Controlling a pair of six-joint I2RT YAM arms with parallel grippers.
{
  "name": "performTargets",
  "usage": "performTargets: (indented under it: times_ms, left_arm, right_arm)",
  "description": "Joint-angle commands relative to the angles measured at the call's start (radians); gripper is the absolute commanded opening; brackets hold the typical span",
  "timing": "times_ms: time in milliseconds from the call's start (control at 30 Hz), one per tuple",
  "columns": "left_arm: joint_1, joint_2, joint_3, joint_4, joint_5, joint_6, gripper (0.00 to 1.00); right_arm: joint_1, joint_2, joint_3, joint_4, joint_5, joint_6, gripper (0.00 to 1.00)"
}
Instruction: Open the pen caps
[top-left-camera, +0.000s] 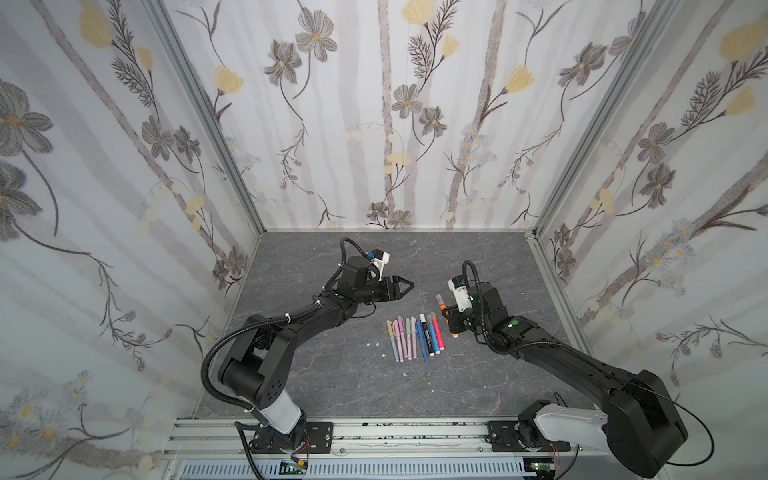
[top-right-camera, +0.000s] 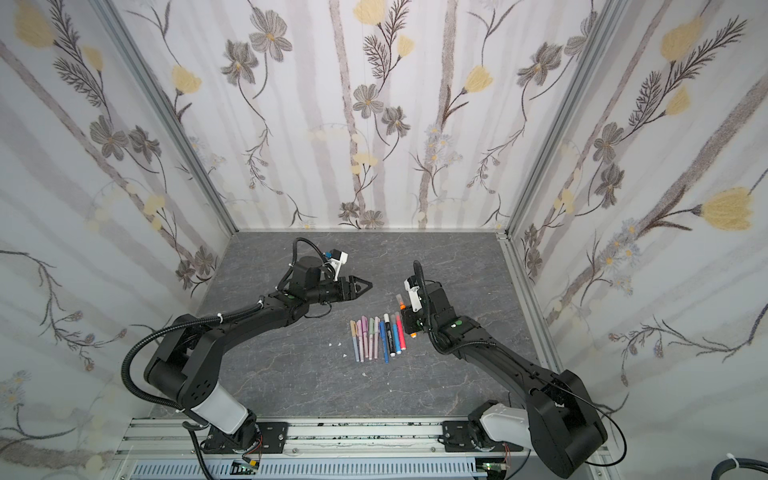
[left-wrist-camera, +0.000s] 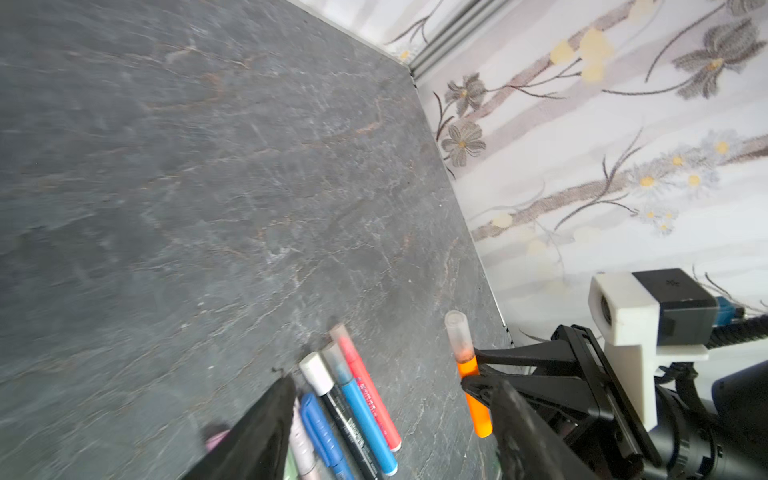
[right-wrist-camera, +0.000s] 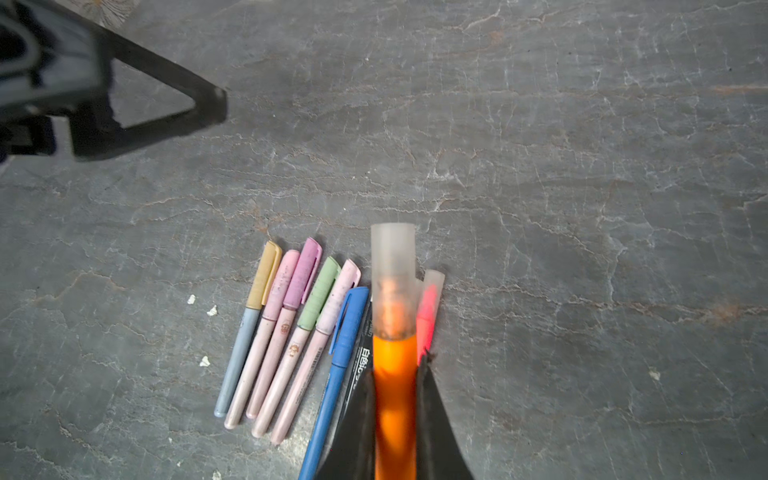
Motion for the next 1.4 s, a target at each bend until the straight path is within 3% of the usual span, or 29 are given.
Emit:
performTargets:
  times_ms: [0,533,1367]
  left_arm:
    - [-0.025,0.042,0.038,0.046,0.036,-0.039,0.70]
    - [-0.097,0.182,0.141,0.104,0.019,-0.101,0.56]
    - [-0.106,0.226,0.170,0.104,0.019,-0.099,0.18]
  right_arm:
    - [0.000,0.010,0.012,0.087,-0.037,-0.003,0.09]
    - [0.000,0.105,0.072,0.158,-0.083,0.033,0.09]
    - [-0.001,0.134,0.083,0.170,-0.090,0.039,0.09]
